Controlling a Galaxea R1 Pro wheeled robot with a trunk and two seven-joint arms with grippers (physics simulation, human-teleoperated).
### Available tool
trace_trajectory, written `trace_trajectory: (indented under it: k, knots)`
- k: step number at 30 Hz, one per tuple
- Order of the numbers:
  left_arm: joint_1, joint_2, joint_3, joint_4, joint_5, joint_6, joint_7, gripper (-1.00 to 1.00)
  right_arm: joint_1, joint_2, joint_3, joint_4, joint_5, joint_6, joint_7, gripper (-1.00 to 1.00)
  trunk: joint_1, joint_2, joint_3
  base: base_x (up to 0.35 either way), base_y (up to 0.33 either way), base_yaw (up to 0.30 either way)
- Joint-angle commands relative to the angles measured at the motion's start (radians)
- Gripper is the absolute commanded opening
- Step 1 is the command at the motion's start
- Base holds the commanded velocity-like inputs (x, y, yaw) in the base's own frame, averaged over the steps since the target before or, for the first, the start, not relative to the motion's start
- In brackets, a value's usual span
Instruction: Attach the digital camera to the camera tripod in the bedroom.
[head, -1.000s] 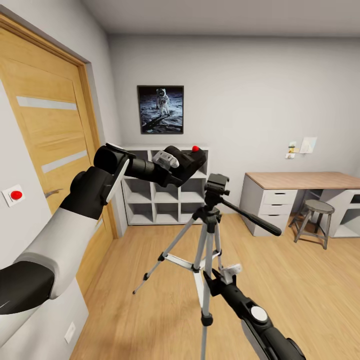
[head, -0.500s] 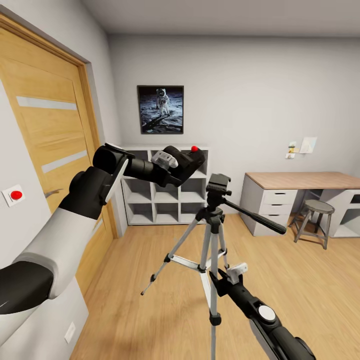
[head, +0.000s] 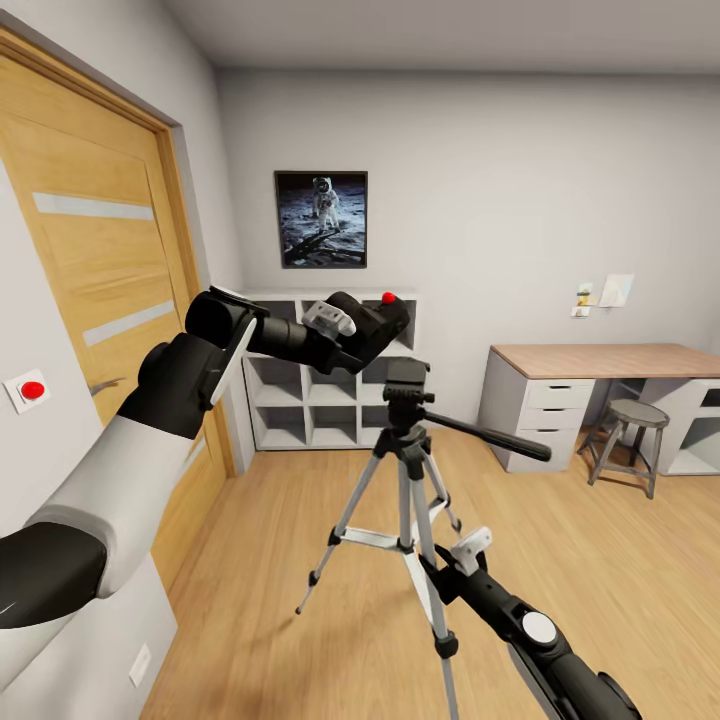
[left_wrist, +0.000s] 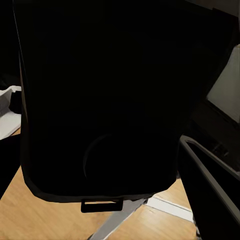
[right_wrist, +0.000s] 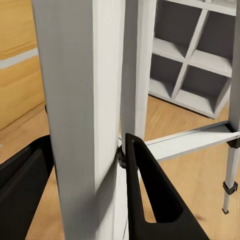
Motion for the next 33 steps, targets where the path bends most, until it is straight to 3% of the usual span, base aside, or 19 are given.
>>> trace_trajectory:
  k: [1,9,33]
  knots:
    - [0.0,0.0,0.0,-0.001,-0.009,0.003,-0.01,-1.0,-0.001,-0.001,0.002,0.0,-0.007,-0.003,0.007,-1.0,0.0,-0.001,0.0,0.0,0.0,0.0]
    - [0.0,0.001,0.0,-0.001,-0.009,0.003,-0.01,-1.0,-0.001,-0.001,0.002,0.0,-0.003,-0.001,0.102,-1.0,0.0,-0.001,0.0,0.0,0.0,0.0]
    - [0.0,0.001,-0.001,-0.001,-0.009,0.003,-0.01,-1.0,-0.001,-0.001,0.0,0.0,-0.006,-0.001,0.153,-1.0,0.0,-0.001,0.0,0.0,0.0,0.0]
